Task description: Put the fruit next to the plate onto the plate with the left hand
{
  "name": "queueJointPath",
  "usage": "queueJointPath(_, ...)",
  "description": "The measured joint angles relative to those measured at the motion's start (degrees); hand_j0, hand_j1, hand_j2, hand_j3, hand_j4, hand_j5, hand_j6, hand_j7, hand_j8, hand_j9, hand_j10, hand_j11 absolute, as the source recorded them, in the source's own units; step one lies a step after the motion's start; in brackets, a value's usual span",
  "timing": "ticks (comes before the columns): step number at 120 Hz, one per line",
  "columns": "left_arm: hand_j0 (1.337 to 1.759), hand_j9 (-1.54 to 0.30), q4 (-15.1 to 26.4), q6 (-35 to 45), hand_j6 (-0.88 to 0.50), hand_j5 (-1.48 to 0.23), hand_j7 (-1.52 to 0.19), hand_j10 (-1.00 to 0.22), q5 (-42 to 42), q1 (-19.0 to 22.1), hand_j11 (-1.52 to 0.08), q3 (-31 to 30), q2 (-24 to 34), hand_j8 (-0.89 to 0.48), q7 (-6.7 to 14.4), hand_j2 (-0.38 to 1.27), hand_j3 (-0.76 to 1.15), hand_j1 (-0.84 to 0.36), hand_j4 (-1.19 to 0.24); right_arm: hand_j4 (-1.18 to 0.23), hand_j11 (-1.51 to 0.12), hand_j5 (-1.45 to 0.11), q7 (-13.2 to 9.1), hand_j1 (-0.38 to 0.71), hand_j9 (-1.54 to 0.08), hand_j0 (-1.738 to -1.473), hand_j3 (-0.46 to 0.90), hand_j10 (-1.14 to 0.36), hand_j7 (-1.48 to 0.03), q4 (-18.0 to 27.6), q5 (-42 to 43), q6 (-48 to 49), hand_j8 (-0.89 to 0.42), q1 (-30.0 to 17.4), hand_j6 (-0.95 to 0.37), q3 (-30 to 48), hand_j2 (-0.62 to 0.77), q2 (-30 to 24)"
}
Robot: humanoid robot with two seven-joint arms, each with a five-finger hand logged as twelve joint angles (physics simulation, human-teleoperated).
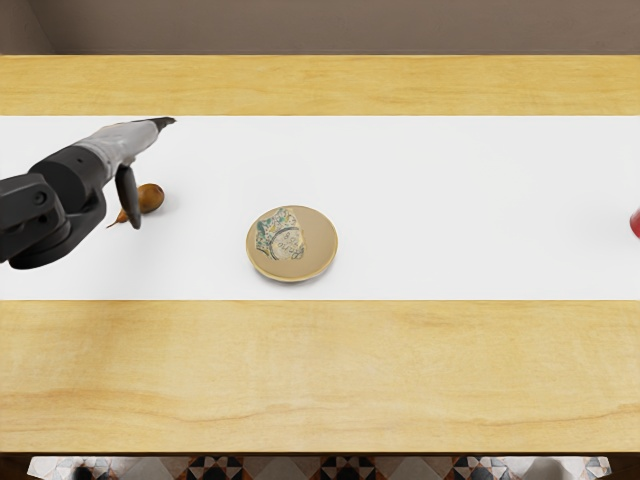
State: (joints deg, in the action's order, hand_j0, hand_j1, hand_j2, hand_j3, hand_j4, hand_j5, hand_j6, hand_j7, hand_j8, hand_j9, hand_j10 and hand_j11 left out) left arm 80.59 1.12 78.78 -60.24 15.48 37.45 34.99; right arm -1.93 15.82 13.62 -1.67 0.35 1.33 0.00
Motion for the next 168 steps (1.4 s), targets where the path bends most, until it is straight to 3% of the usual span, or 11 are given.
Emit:
queueJointPath(29,1.658,-0.04,-9.9,3.7,-0.04,-0.04,-0.04,-0.03,-0.3,0.0,-0.04,-0.2,-7.8,-0.03,0.0,0.01,0.00,0.32,-0.03,0.00,0.00,0.00,0.0,-0.35,0.00,-1.658,0.00,0.00,0.00,0.0,0.0,0.0,0.00,0.0,0.00,0.0,0.00,0.0)
queueJointPath(45,1.658,-0.04,-13.5,4.3,-0.04,-0.04,-0.04,-0.03,-0.2,0.7,-0.04,-1.3,-8.2,-0.03,0.0,0.01,0.00,0.32,-0.03,0.00,0.00,0.00,0.0,-0.35,0.00,-1.658,0.00,0.00,0.00,0.0,0.0,0.0,0.00,0.0,0.00,0.0,0.00,0.0)
queueJointPath(89,1.658,-0.18,-15.3,5.8,-0.15,-0.18,-0.18,-0.14,0.0,0.8,-0.18,-4.0,-9.3,-0.15,0.0,0.03,0.00,0.18,-0.15,0.00,0.00,0.00,0.0,-0.35,0.00,-1.658,0.00,0.00,0.00,0.0,0.0,0.0,0.00,0.0,0.00,0.0,0.00,0.0)
queueJointPath(135,1.658,-0.28,-20.4,9.6,-0.22,-0.28,-0.28,-0.22,0.0,1.2,-0.28,-6.4,-12.5,-0.22,0.0,0.05,0.00,0.09,-0.22,0.00,0.00,0.00,0.0,-0.35,0.00,-1.658,0.00,0.00,0.00,0.0,0.0,0.0,0.00,0.0,0.00,0.0,0.00,0.0)
queueJointPath(168,1.658,-0.38,-21.2,9.8,-0.30,-0.38,-0.38,-0.30,-0.1,1.2,-0.38,-7.9,-12.6,-0.30,0.0,0.06,0.00,0.00,-0.30,0.00,0.00,0.00,0.0,-0.35,0.00,-1.658,0.00,0.00,0.00,0.0,0.0,0.0,0.00,0.0,0.00,0.0,0.00,0.0)
